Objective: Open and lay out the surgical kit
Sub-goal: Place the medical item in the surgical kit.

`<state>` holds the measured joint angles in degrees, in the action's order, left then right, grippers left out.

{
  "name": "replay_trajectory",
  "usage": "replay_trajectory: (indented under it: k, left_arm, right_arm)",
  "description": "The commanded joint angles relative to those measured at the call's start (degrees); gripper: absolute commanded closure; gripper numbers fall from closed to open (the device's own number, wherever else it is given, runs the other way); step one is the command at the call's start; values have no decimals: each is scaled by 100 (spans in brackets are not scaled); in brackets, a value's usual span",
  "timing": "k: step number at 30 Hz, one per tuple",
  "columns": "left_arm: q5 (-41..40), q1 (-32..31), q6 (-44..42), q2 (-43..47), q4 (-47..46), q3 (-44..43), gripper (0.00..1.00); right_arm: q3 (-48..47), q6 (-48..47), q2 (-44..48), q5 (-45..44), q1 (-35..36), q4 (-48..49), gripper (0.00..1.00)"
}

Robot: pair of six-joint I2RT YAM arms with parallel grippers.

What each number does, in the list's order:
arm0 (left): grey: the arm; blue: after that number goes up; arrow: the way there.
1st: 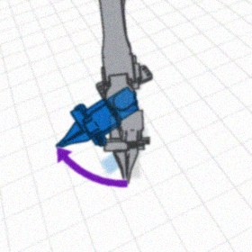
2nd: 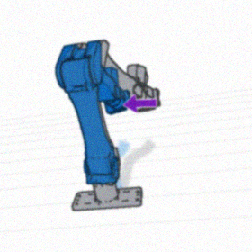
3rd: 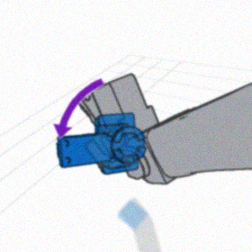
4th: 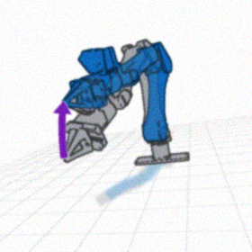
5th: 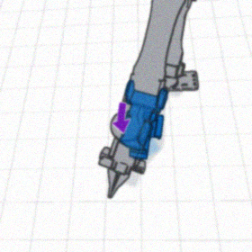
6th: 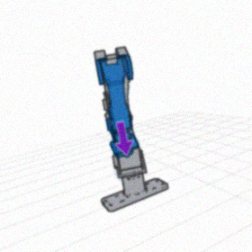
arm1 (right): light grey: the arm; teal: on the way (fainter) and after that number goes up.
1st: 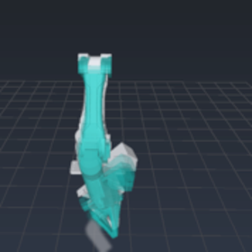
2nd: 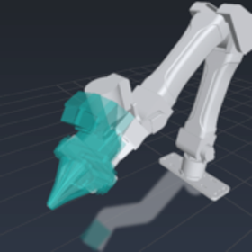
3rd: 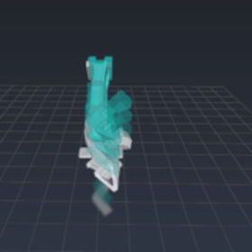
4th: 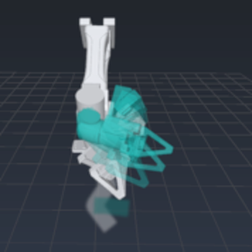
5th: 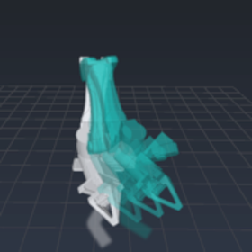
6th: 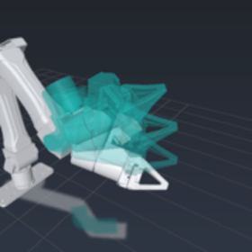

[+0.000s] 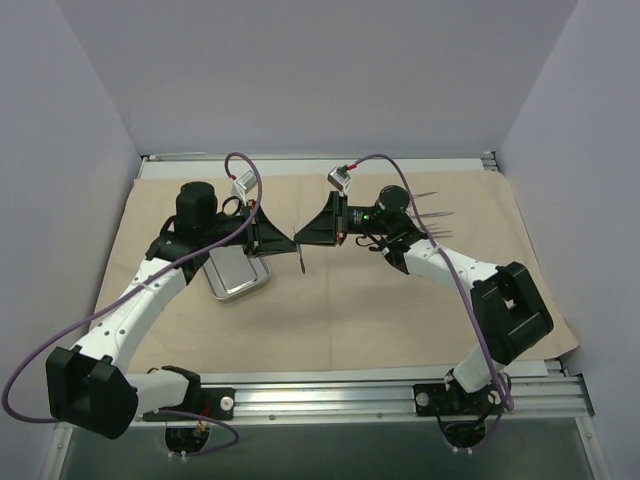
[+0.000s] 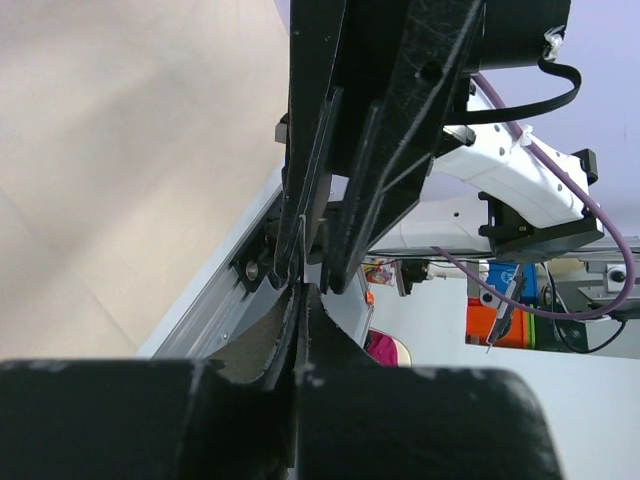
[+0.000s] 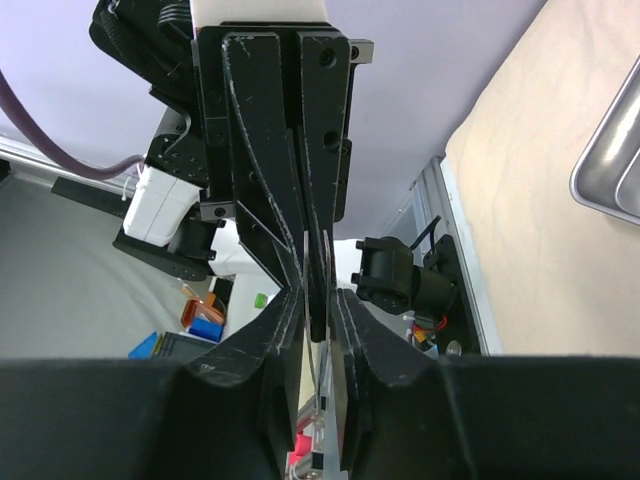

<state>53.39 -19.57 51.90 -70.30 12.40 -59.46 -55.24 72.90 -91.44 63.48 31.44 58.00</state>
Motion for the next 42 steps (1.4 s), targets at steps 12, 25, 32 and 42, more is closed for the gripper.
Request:
replay_trajectory:
  k: [12, 25, 32, 42]
  left_arm:
    - [40, 155, -487, 52, 411, -39, 39]
    - [-1918, 1105, -2061, 245, 3294, -742, 27]
    - [-2341, 1140, -2272, -1, 3462, -944, 27]
    - [-3280, 1140, -2641, -185, 3866, -1374, 26]
  right_arm:
    - [-21, -74, 170, -38, 2, 319, 100]
    - [-382, -1577, 223, -459, -200, -2142, 100]
    - [-619, -1894, 47, -591, -279, -2872, 100]
    - [-1216, -2650, 144, -2354, -1067, -6334, 100]
